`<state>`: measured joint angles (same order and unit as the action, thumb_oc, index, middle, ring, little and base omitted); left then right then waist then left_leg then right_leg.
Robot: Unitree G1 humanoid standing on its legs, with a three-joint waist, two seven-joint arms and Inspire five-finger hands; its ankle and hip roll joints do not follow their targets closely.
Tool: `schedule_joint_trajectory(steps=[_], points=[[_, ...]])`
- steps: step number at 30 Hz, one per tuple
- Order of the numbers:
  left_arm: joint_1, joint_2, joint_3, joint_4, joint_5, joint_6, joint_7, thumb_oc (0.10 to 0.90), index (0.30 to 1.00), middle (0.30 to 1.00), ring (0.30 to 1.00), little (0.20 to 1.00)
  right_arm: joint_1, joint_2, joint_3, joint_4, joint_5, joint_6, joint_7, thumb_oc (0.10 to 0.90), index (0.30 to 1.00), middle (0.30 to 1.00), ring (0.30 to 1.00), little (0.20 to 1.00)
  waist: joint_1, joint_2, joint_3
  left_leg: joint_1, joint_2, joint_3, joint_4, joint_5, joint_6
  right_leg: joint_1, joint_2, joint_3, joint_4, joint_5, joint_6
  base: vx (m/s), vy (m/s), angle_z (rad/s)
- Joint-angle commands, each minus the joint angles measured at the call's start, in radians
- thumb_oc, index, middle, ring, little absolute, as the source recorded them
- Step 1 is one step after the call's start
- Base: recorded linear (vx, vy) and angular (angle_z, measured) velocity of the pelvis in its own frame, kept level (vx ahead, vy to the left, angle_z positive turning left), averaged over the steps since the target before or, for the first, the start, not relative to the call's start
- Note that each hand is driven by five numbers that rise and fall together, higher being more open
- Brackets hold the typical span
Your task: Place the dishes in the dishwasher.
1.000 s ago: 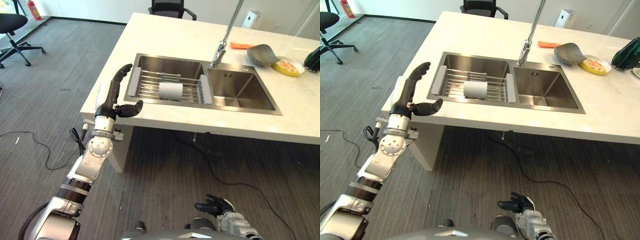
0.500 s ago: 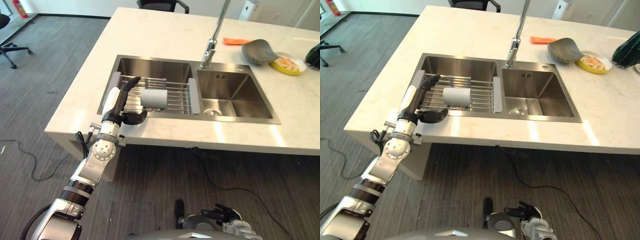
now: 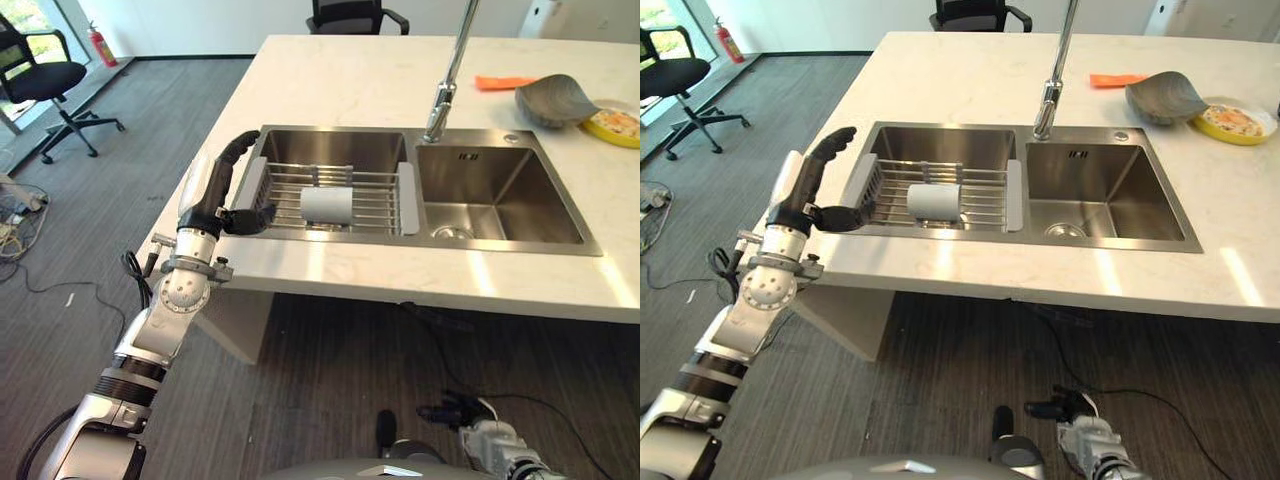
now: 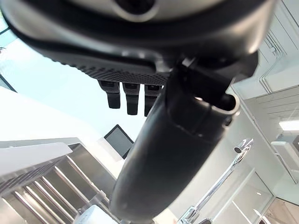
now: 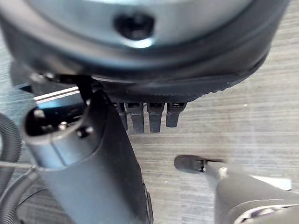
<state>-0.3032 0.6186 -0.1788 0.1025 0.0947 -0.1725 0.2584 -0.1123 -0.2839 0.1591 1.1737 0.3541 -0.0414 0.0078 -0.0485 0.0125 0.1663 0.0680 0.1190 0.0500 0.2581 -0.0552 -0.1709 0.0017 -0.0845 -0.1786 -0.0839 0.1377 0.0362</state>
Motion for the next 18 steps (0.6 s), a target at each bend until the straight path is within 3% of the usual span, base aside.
schedule_joint_trajectory(steps=[1, 3, 5, 7, 12, 18], points=[[-0.137, 0.046, 0.023, -0.105, -0.006, -0.097, 0.025, 0.8, 0.9, 0.9, 0.9, 0.9, -0.015, -0.054, 0.048, 0.021, -0.015, -0.028, -0.007, 0.8, 0.9, 0.9, 0.9, 0.9, -0.007, -0.04, -0.012, -0.089, -0.027, -0.002, 0.021, 0.091, 0.001, 0.105, -0.028, -0.001, -0.003, -0.161, 0.062, 0.15, -0.014, 0.23], [-0.141, 0.052, 0.007, -0.101, 0.019, -0.084, 0.02, 0.8, 0.9, 0.9, 0.9, 0.9, -0.002, -0.059, 0.04, 0.035, -0.024, -0.023, -0.011, 0.8, 0.9, 0.9, 0.9, 0.9, -0.001, -0.037, -0.015, -0.098, -0.036, 0.009, -0.087, 0.065, 0.029, 0.116, -0.021, 0.004, -0.003, -0.165, 0.073, 0.16, -0.015, 0.04], [-0.126, 0.065, 0.009, -0.112, 0.03, -0.088, 0.013, 0.8, 0.9, 0.9, 0.9, 0.9, 0.004, -0.056, 0.038, 0.033, -0.03, -0.022, -0.007, 0.8, 0.9, 0.9, 0.9, 0.9, 0.0, -0.04, -0.017, -0.077, -0.043, 0.006, -0.116, 0.054, 0.037, 0.12, -0.018, 0.01, -0.003, -0.165, 0.073, 0.11, -0.022, -0.3], [-0.081, 0.101, 0.022, -0.126, 0.049, -0.079, -0.013, 0.8, 0.9, 0.9, 0.9, 0.9, 0.02, -0.049, 0.031, 0.031, -0.032, -0.025, -0.003, 0.8, 0.9, 0.9, 0.9, 0.9, -0.008, -0.035, -0.034, -0.019, -0.043, 0.0, -0.194, 0.049, 0.049, 0.12, -0.002, 0.025, -0.003, -0.166, 0.068, 0.12, 0.006, -0.4], [-0.062, 0.135, 0.009, -0.128, 0.084, -0.066, -0.051, 0.8, 0.9, 0.9, 0.9, 0.9, 0.058, -0.028, 0.016, 0.035, -0.027, -0.02, 0.012, 0.8, 0.9, 0.9, 0.9, 0.9, -0.018, -0.027, -0.066, 0.059, -0.039, 0.041, -0.311, 0.066, 0.051, 0.13, 0.005, 0.026, -0.003, -0.173, 0.072, 0.12, 0.022, -0.33], [-0.104, 0.283, -0.068, -0.149, 0.258, -0.027, -0.16, 0.8, 0.9, 0.9, 0.9, 0.9, 0.087, -0.005, 0.045, 0.044, -0.088, -0.004, 0.029, 0.8, 0.9, 0.9, 0.9, 0.9, -0.032, -0.018, -0.082, 0.081, -0.033, 0.058, -0.345, 0.049, 0.053, 0.118, 0.009, 0.023, -0.003, -0.174, 0.087, 0.04, 0.015, -0.01]])
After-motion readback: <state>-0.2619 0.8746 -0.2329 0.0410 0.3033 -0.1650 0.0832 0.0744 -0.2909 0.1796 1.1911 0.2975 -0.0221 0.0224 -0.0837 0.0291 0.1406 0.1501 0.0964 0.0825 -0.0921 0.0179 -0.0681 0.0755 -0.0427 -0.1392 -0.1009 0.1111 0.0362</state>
